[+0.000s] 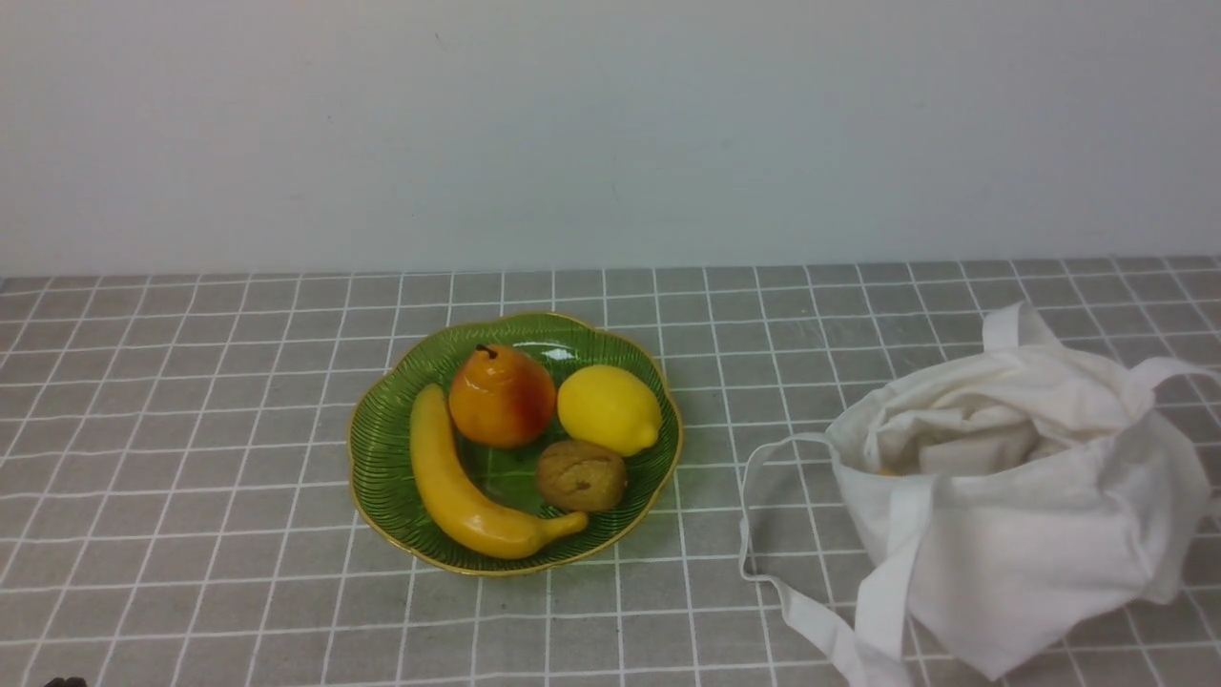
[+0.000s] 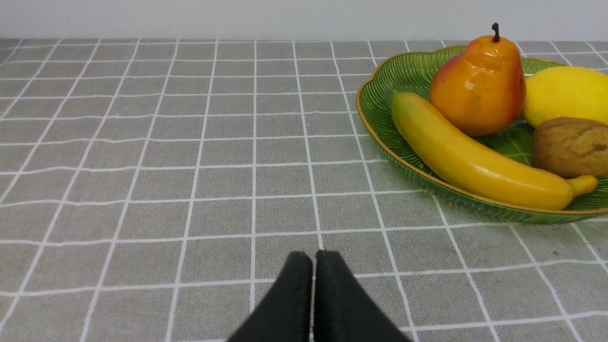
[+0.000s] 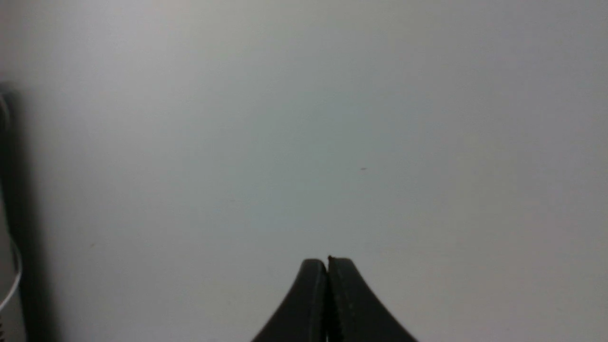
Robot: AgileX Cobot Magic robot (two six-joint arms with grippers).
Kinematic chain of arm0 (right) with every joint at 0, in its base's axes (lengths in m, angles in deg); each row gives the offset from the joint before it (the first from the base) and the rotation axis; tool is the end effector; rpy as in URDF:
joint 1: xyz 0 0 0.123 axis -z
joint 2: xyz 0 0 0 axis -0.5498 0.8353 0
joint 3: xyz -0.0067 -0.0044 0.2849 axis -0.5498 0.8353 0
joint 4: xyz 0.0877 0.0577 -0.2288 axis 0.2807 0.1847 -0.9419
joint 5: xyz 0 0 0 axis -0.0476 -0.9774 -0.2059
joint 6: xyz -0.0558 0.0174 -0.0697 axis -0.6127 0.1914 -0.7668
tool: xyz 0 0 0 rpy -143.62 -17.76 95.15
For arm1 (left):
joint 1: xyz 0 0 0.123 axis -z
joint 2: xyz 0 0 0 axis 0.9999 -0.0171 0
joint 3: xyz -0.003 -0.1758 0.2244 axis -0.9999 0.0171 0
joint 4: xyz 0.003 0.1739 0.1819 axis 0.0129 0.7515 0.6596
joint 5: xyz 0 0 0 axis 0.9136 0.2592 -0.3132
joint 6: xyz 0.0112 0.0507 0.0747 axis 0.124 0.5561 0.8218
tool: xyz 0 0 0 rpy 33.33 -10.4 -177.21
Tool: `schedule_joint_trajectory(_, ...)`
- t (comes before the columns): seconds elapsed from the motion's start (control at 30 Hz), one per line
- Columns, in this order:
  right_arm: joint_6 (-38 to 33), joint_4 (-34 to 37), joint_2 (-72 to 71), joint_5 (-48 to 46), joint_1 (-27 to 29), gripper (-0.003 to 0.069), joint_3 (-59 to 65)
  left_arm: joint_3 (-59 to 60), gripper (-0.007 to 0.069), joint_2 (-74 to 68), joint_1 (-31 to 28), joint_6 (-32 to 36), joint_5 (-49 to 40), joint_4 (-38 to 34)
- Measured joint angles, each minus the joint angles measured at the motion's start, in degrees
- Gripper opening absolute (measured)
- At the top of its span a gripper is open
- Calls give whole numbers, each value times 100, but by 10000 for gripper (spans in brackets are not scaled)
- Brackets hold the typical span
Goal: Take the fruit out of the bag on the grey coffee tablecloth and place them on the plate.
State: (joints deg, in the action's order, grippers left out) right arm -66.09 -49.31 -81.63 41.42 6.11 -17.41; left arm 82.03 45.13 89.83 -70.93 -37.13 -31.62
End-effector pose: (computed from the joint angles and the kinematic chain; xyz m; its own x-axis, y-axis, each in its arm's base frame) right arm 0.0141 0.0027 0.3214 0.2255 0.1750 -0.9584 -0.4321 0.8997 0.0626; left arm 0.0522 -0.0048 0.1715 -0.2892 -0.0365 -0.9566 0.0447 0.9977 -0.0516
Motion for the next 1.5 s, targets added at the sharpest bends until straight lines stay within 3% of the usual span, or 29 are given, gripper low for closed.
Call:
schedule_joint_trajectory(0.13, -1159, 1041, 0, 393, 0, -10, 427, 0, -8, 0, 0, 0, 0, 0)
schedule_joint_trajectory(0.33, -1559, 1482, 0, 466, 132, -10, 1036, 0, -8, 0, 0, 0, 0, 0)
schedule_joint_trajectory(0.6, -1618, 1298, 0, 291, 1710, -10, 2219, 0, -8, 0, 0, 0, 0, 0)
schedule_joint_trajectory(0.67, -1618, 1215, 6, -44, 2207, -10, 2411, 0, -8, 0, 0, 0, 0, 0)
schedule_joint_trajectory(0.8, -1618, 1152, 13, -758, 2650, -10, 2423, 0, -8, 0, 0, 0, 0, 0)
schedule_joint_trajectory(1.5, -1618, 1152, 13, -879, 2734, -10, 2400, 0, -8, 0, 0, 0, 0, 0)
